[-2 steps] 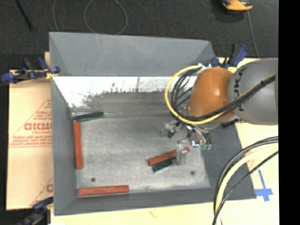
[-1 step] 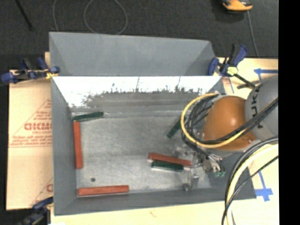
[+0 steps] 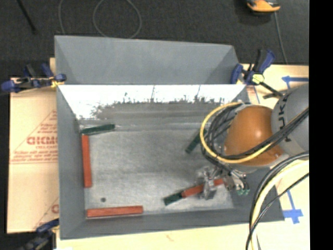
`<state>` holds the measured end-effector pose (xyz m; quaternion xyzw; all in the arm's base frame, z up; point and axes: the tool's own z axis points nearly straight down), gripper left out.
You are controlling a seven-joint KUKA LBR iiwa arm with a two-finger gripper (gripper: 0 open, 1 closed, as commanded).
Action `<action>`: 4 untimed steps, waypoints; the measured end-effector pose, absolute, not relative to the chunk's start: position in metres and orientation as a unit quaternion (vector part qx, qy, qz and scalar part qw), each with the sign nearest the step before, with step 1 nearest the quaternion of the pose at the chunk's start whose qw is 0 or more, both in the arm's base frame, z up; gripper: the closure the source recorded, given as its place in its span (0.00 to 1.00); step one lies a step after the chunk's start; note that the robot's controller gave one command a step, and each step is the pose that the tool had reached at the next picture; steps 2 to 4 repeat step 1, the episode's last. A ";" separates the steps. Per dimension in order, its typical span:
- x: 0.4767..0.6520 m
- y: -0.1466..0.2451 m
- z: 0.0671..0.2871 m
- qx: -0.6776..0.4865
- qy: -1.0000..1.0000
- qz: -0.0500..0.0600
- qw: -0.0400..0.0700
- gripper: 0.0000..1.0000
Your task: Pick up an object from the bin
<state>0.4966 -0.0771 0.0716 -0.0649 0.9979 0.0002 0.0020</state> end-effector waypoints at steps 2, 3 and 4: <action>0.480 -0.094 0.220 -0.080 0.997 -0.002 0.005 1.00; 0.480 -0.094 0.220 -0.080 0.997 -0.002 0.005 1.00; 0.480 -0.094 0.220 -0.080 0.997 -0.002 0.005 1.00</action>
Offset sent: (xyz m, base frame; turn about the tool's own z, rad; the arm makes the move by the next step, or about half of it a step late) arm -0.0185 -0.0151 0.1437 -0.0350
